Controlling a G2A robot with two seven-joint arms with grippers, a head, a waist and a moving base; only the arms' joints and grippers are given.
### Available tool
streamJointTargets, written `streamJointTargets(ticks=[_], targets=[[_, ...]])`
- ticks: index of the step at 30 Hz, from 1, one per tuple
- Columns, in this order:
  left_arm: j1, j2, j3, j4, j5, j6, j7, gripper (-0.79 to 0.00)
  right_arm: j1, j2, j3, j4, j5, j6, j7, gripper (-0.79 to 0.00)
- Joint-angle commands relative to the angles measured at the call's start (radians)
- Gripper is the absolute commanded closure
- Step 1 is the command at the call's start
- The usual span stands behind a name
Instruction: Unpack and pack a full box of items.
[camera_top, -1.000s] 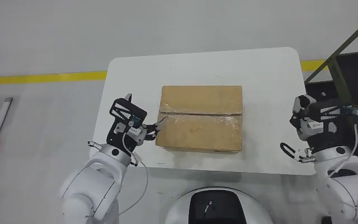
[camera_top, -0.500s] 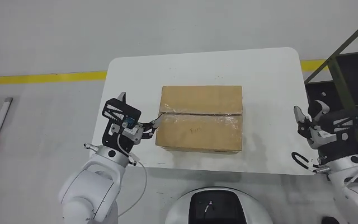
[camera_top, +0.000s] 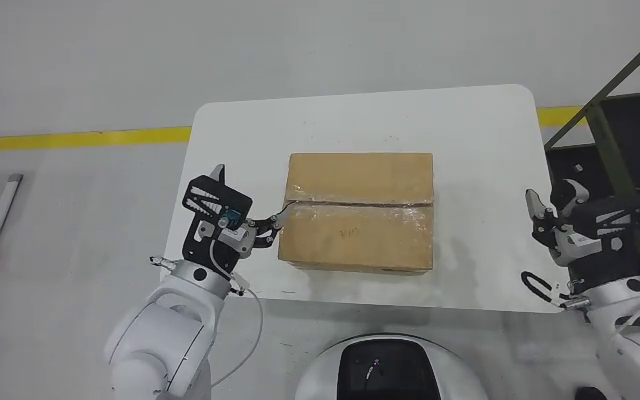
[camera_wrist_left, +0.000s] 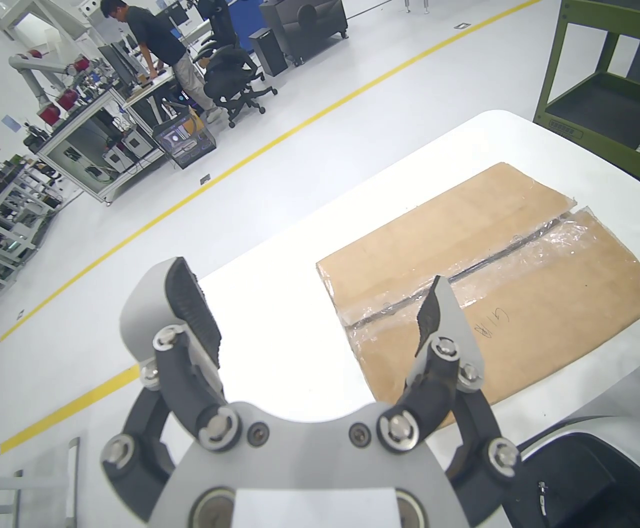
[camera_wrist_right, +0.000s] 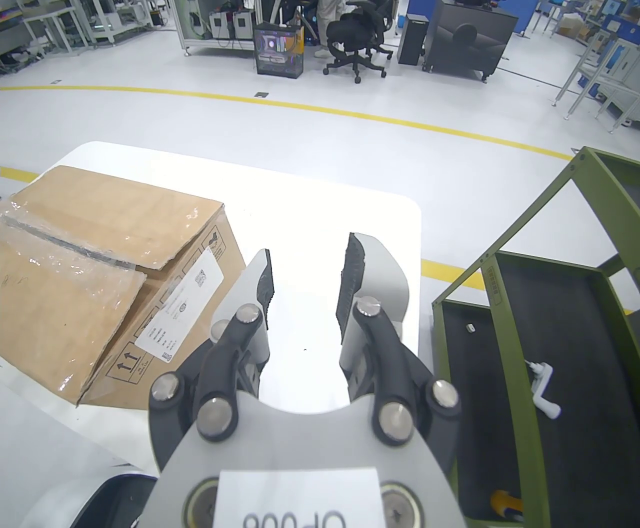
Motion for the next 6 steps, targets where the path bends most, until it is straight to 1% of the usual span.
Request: streamJointTargets(ticks=[1,6], targets=[[0.0,0.0,0.0,0.0,0.0,0.0,0.0,-0.785,0.0,0.0,0.0,0.0,0.0,0.0,0.0,-0.327],[0.0,0.0,0.0,0.0,0.0,0.0,0.0,-0.785,0.0,0.0,0.0,0.0,0.0,0.0,0.0,-0.327]])
